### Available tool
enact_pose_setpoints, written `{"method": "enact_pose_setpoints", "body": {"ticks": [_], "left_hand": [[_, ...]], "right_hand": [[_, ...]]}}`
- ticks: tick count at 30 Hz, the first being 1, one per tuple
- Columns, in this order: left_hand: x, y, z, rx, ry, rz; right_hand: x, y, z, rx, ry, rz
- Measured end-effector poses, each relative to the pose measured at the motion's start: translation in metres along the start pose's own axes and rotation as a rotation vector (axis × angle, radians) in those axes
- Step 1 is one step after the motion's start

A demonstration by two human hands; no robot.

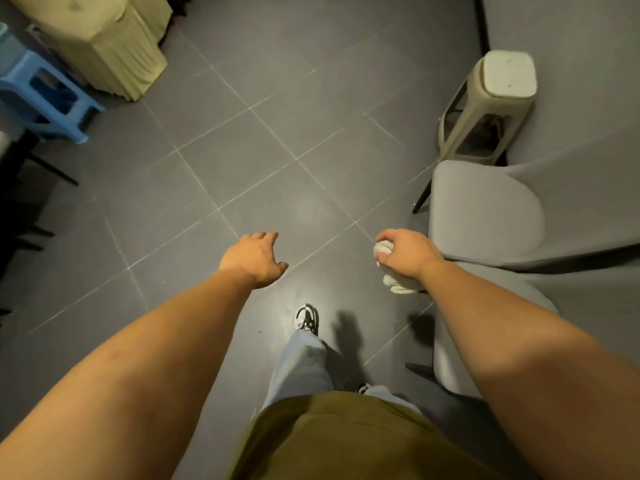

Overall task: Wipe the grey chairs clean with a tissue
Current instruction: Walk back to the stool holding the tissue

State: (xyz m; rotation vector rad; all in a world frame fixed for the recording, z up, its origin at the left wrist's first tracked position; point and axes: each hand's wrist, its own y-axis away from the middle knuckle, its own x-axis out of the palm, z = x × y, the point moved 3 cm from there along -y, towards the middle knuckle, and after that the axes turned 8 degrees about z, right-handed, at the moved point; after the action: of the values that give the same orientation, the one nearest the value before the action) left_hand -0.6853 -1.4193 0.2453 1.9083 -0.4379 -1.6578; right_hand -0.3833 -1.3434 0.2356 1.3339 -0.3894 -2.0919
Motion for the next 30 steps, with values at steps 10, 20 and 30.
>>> {"method": "enact_pose_setpoints", "body": {"ticks": [10, 20, 30], "left_hand": [[-0.149, -0.2, -0.018, 0.14, -0.095, 0.02], [-0.247, -0.365, -0.129, 0.288, -0.199, 0.01], [-0.358, -0.481, -0.239, 0.311, -0.168, -0.049]], "right_hand": [[-0.106, -0.115, -0.009, 0.196, -0.119, -0.132], [-0.228, -0.257, -0.076, 0.237, -0.201, -0.134], [-0.375, -0.408, -0.122, 0.199, -0.127, -0.037]]}}
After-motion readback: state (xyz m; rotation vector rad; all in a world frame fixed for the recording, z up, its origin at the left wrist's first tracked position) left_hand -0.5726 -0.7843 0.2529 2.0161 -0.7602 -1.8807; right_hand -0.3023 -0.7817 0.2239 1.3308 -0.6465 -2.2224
